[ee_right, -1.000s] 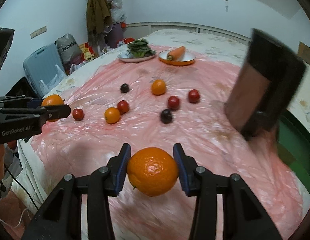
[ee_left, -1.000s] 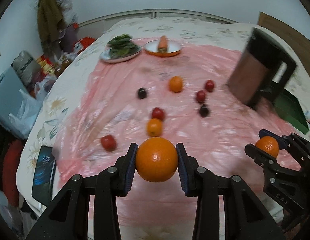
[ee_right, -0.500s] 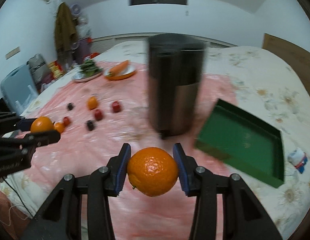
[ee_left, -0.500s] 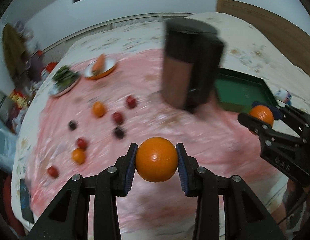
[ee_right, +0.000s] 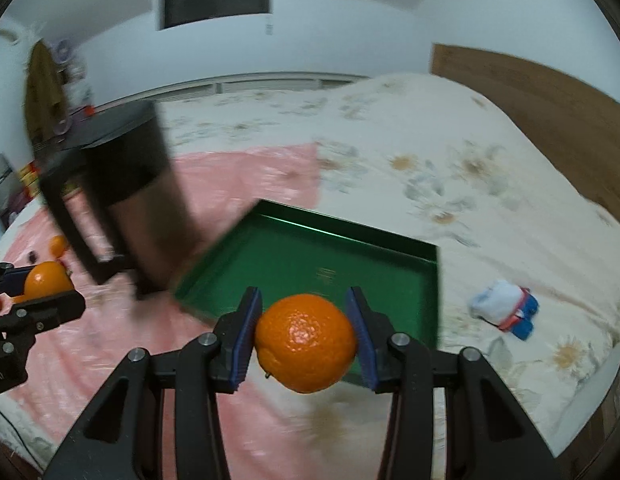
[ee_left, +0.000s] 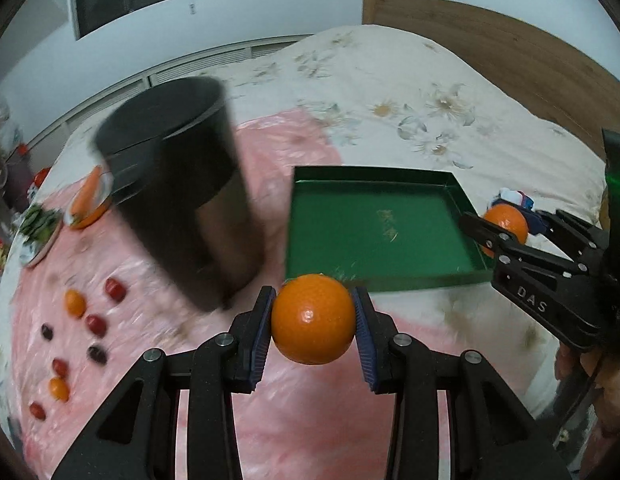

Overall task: Organize fruits
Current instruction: 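Carry the orange in the left tool into the green tray while the right tool carries its orange there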

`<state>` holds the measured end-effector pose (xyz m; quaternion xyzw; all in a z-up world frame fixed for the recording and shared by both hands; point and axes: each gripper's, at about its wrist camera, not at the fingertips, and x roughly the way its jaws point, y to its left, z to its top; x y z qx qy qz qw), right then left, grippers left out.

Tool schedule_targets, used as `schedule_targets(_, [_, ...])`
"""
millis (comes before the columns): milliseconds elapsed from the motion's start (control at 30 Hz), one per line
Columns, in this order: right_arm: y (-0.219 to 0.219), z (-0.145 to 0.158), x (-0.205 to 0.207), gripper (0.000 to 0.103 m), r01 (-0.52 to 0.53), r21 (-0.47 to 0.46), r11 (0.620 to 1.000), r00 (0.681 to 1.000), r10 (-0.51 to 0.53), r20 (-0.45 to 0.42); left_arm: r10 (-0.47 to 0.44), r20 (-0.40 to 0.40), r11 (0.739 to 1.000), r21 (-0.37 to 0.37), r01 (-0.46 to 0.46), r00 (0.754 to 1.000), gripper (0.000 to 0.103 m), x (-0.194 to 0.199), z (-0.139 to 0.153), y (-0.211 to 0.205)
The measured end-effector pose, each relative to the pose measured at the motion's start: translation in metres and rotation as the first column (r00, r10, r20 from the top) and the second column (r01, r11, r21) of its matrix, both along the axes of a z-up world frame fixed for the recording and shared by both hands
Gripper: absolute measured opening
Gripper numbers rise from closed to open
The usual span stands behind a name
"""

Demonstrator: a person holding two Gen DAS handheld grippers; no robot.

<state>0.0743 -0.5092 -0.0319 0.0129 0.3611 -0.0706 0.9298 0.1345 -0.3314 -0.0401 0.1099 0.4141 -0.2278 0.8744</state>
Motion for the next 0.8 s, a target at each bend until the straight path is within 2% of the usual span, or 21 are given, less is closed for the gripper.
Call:
schedule_targets(100, [-0.036, -0.017, 0.011, 0.067, 0.050, 0.020, 0.999, 0.998, -0.050, -0.035, 0.000, -0.019, 1.000, 0.013, 0.000, 1.000, 0.033, 0.021, -0.016, -0.033])
schedule_targets(200, [-0.056, -0.036, 0.025, 0.067, 0.074, 0.026, 0.997, 0.995, -0.072, -0.073, 0.007, -0.024, 0.999, 0.047, -0.006, 1.000, 0.033, 0.047, -0.036, -0.065])
schedule_targets(367, [-0.075, -0.060, 0.042, 0.067, 0.085, 0.043, 0.996, 0.991, -0.079, -0.111, 0.028, -0.032, 0.995, 0.095, -0.025, 0.999, 0.033, 0.077, -0.063, -0.095])
schedule_targets(600, [-0.081, -0.090, 0.058, 0.067, 0.090, 0.068, 0.994, 0.986, -0.079, -0.150, 0.067, -0.076, 0.988, 0.146, -0.055, 0.995, 0.033, 0.100, -0.104, -0.106])
schedule_targets(800, [-0.082, -0.111, 0.063, 0.067, 0.106, 0.068, 0.992, 0.975, -0.090, -0.202, 0.093, -0.112, 0.981, 0.180, -0.071, 0.989, 0.033, 0.109, -0.127, -0.103])
